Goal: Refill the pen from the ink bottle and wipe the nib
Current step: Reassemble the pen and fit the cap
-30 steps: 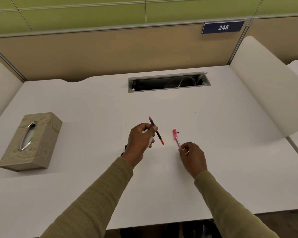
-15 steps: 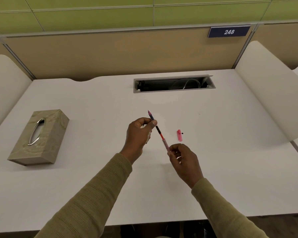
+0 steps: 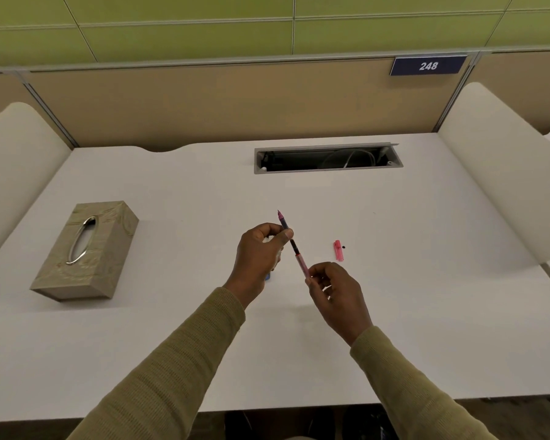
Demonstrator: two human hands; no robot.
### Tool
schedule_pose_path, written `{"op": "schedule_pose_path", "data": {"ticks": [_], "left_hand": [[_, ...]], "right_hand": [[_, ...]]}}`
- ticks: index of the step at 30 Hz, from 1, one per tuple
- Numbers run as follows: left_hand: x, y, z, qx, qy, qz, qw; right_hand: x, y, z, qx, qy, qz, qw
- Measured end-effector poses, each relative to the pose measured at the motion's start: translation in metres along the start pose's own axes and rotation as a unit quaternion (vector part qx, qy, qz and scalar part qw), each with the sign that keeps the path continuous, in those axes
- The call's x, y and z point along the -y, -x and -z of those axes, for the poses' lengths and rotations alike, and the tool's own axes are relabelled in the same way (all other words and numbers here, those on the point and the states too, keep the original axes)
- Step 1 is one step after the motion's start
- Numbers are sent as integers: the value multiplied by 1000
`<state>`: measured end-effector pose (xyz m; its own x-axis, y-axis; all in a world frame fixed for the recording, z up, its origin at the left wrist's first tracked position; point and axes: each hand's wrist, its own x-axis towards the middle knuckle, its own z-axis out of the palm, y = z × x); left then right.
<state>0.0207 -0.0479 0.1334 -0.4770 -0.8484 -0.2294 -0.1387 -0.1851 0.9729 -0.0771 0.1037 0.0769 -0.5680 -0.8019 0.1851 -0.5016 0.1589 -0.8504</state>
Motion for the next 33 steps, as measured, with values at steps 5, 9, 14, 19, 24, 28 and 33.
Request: {"op": "schedule_pose_path", "data": {"ticks": [5, 9, 14, 19, 24, 28, 33], "left_hand": [[9, 6, 4, 44, -3, 24, 999], [12, 10, 10, 66, -3, 34, 997], [7, 12, 19, 77, 8, 32, 996], [1, 14, 24, 60, 2, 22, 998], [-2, 14, 27, 58, 14, 14, 998], [-3, 14, 28, 52, 9, 4, 999], [-3, 19, 26, 59, 8, 4, 998]], "right_hand": [[11, -4, -3, 17, -23, -46, 999], [20, -4, -6, 39, -71, -101, 992], [26, -4, -8, 42, -131, -142, 980], [35, -5, -13, 44, -166, -174, 970], [44, -7, -13, 56, -223, -202, 952], [49, -8, -12, 98, -329, -243, 907], [52, -13, -14, 98, -379, -261, 882]]}}
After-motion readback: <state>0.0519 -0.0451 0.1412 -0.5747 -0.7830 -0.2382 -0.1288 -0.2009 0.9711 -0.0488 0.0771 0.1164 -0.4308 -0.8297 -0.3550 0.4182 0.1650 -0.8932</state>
